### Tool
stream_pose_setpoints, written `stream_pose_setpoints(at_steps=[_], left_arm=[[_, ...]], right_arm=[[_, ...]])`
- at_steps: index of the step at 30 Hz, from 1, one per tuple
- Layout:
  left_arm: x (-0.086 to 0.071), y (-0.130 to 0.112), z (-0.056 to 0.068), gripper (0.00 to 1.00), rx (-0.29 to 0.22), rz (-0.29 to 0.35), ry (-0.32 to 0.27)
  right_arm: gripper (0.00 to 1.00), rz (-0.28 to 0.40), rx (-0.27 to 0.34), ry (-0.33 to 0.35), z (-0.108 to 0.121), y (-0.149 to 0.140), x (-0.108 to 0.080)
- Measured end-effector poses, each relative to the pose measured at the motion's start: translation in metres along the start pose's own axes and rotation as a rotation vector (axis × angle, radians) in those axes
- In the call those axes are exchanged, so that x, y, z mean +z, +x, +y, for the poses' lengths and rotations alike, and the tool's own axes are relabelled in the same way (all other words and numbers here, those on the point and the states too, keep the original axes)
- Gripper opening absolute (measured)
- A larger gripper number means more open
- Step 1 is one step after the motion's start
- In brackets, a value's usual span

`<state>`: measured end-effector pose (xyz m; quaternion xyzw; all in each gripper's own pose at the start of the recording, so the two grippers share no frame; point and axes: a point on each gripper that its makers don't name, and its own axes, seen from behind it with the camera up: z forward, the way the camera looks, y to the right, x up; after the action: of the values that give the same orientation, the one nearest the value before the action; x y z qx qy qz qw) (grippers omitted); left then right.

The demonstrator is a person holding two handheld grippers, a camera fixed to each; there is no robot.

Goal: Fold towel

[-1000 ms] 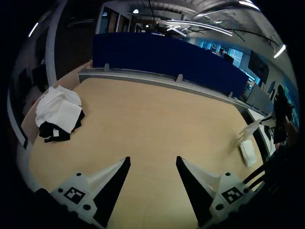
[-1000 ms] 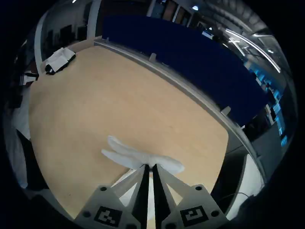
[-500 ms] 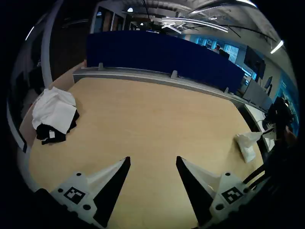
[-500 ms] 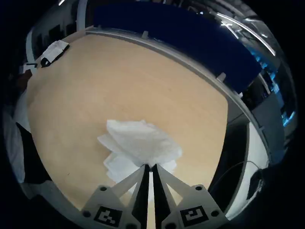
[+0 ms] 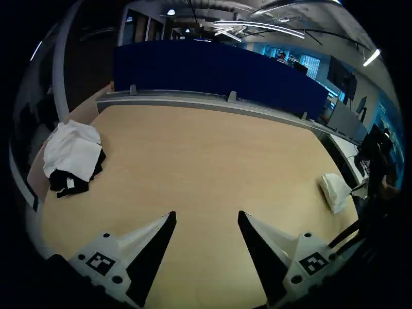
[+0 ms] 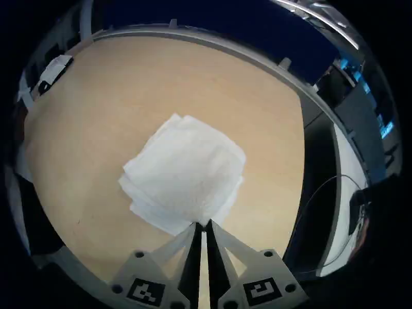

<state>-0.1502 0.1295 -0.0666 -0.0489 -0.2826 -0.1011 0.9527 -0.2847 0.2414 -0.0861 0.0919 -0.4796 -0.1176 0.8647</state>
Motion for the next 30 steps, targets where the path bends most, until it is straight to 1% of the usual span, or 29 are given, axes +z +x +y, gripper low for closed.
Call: stream_pose_setpoints(at_steps=[6,9,12,21,25,26,28,30], left_arm=[[-0.004,-0.004,-0.004,0.89,0.011,-0.007,0.014],[-0.006,-0.006,-0.006,0.89,0.013,-0.010,0.018],[-0.006,-0.007,-0.006,0.89,0.012,-0.012,0.020],[-0.008,-0.010,-0.003,0.89,0.012,-0.012,0.016],[-0.010,-0.010,-0.001,0.89,0.016,-0.010,0.013],[-0.010,-0.010,-0.001,0.89,0.016,-0.010,0.012],[-0.010,-0.010,-0.001,0.89,0.016,-0.009,0.012],[-0.011,-0.010,-0.002,0.89,0.014,-0.008,0.012]], right_arm=[[0.06,-0.039,0.074,-0.028,0.004,-0.025,0.019],[0.06,-0.044,0.109,-0.037,0.004,-0.031,0.026],[0.06,-0.040,0.131,-0.046,0.005,-0.033,0.030],[0.06,-0.032,0.158,-0.090,0.012,-0.034,0.033],[0.07,-0.027,0.166,-0.098,0.012,-0.035,0.033],[0.07,-0.025,0.167,-0.099,0.012,-0.035,0.033],[0.13,-0.019,0.171,-0.102,0.011,-0.035,0.032],[0.23,-0.013,0.177,-0.109,0.011,-0.036,0.030]])
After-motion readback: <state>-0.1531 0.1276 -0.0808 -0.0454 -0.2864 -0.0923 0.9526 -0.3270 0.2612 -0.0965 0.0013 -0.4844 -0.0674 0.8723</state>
